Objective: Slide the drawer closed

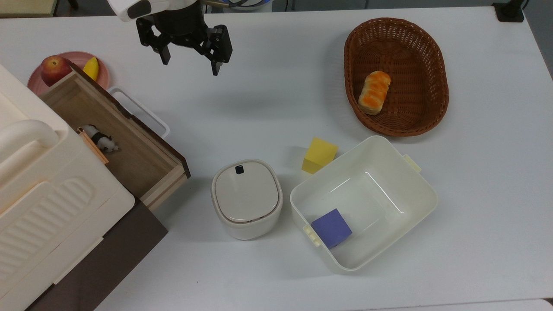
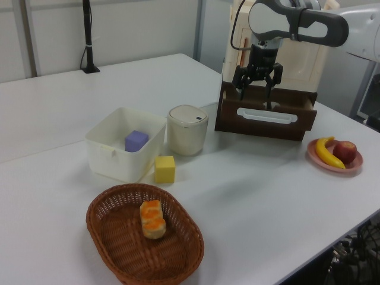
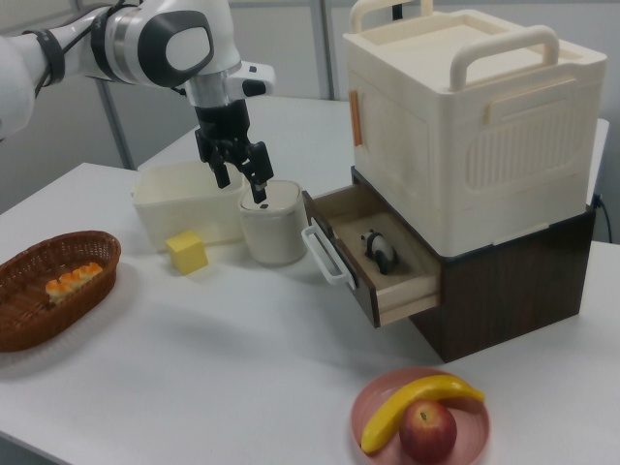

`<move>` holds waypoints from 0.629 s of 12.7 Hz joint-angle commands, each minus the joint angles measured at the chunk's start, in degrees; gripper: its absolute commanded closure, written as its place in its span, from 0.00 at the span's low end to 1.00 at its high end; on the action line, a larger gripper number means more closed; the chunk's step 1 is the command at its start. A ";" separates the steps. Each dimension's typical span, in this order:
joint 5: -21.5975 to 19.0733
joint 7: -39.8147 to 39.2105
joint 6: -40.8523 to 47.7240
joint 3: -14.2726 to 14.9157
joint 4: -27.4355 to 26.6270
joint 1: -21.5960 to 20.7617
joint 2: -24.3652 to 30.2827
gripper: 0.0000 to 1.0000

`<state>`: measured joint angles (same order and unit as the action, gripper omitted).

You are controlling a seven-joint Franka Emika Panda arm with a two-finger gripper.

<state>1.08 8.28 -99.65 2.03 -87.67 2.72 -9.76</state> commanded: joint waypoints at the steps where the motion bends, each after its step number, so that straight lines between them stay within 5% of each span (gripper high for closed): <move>1: -1.16 -3.94 0.33 0.34 -0.66 -0.69 0.27 0.00; 8: -1.08 -4.32 0.33 0.34 -0.75 -0.70 -0.52 0.00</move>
<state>1.07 5.68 -99.65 1.88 -87.76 2.56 -10.82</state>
